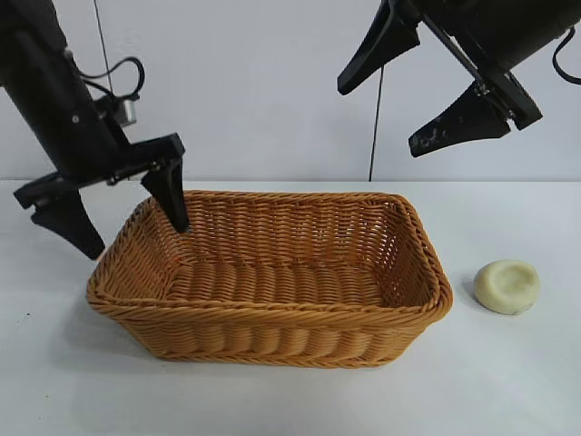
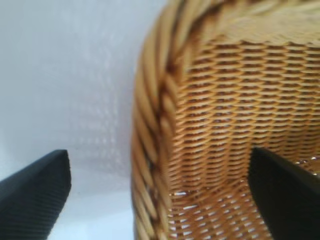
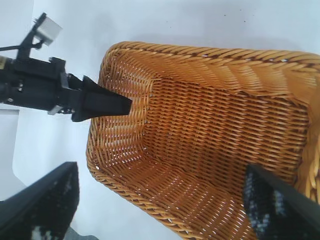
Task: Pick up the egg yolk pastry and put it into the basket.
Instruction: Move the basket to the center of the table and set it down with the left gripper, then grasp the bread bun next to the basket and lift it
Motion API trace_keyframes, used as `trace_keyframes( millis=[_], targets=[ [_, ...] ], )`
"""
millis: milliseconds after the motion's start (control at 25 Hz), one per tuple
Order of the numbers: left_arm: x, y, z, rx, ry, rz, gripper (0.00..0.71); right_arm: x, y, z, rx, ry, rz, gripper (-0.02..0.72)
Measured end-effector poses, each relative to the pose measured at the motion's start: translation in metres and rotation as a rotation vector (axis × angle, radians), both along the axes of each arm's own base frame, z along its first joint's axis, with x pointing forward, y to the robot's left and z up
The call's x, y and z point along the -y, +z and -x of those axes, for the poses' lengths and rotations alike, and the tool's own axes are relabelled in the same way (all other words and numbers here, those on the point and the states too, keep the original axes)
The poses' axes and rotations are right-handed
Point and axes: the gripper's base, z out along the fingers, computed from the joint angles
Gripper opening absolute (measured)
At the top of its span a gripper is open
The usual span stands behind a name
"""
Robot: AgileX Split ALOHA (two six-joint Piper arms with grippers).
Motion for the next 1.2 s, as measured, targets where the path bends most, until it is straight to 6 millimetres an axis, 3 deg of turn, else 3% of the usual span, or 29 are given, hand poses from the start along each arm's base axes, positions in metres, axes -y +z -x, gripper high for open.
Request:
trace_keyframes(
  millis=[200, 360, 600, 920, 1080, 1200],
  targets=[
    [-0.009, 0.055, -0.008, 0.108, -0.047, -0.114, 0.692, 0.000, 0.000, 0.000, -0.001, 0.001, 0.000, 0.635],
    [-0.018, 0.079, -0.013, 0.143, -0.053, -0.222, 0.692, 0.000, 0.000, 0.000, -0.001, 0.001, 0.000, 0.635],
    [-0.034, 0.088, -0.018, 0.190, -0.058, -0.349, 0.692, 0.000, 0.000, 0.000, -0.004, 0.003, -0.002, 0.635],
    [-0.094, 0.088, -0.026, 0.168, 0.074, -0.386, 0.692, 0.000, 0.000, 0.001, -0.004, 0.004, -0.002, 0.635],
    [-0.098, 0.097, -0.023, 0.184, 0.087, -0.349, 0.692, 0.000, 0.000, 0.001, -0.006, 0.005, -0.002, 0.635],
    [-0.098, 0.106, -0.008, 0.190, 0.079, -0.345, 0.692, 0.000, 0.000, 0.001, -0.008, 0.008, -0.003, 0.635]
  ],
)
